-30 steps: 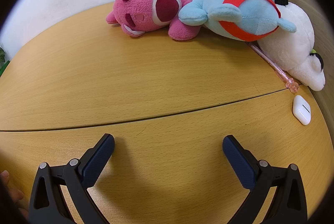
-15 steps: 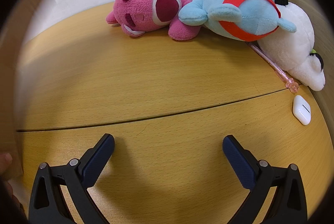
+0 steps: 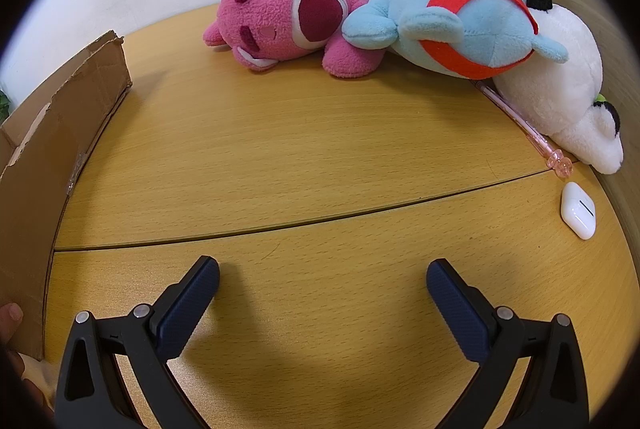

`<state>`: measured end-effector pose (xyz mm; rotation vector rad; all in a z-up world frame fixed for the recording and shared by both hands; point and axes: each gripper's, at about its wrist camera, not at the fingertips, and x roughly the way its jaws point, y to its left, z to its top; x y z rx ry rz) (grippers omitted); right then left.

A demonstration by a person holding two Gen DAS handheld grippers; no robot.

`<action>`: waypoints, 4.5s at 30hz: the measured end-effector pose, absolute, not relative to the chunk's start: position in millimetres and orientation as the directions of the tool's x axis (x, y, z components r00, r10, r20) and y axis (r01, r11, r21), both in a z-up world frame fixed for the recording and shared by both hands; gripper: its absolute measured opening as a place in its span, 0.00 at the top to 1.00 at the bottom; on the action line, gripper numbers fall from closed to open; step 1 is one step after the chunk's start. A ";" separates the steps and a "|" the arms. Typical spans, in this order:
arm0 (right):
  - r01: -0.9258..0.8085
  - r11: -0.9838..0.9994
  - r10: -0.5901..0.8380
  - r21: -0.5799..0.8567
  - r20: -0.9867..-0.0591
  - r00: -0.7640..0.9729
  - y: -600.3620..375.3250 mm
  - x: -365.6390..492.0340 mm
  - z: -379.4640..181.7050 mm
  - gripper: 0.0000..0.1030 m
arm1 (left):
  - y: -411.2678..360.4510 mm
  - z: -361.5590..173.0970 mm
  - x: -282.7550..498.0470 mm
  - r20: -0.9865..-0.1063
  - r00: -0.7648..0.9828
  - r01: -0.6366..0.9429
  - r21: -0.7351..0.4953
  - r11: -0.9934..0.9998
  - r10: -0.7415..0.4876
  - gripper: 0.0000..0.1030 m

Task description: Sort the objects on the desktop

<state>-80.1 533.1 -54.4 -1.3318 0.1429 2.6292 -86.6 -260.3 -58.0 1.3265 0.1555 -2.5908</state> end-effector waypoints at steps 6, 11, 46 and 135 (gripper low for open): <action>-0.214 -0.977 0.127 0.000 -0.806 -0.578 533.1 -80.1 -54.5 0.00 | -260.2 -57.1 -86.3 -0.811 -0.565 0.248 0.009 -0.969 -0.152 0.00; -0.215 -0.977 0.127 0.000 -0.806 -0.578 533.2 -80.3 -54.6 0.00 | -260.3 -57.6 -86.6 -0.811 -0.565 0.248 0.009 -0.969 -0.152 0.00; 0.112 -0.992 -0.064 -0.050 -0.568 -0.820 399.5 91.0 39.3 0.01 | -172.7 35.0 67.6 -0.693 -0.720 0.038 -0.087 -0.995 0.033 0.00; 0.701 -0.544 -0.794 0.462 -0.554 -0.251 50.0 -250.3 52.0 0.25 | -98.1 76.5 -278.0 -0.723 -0.496 -0.147 -0.475 -0.868 0.480 0.27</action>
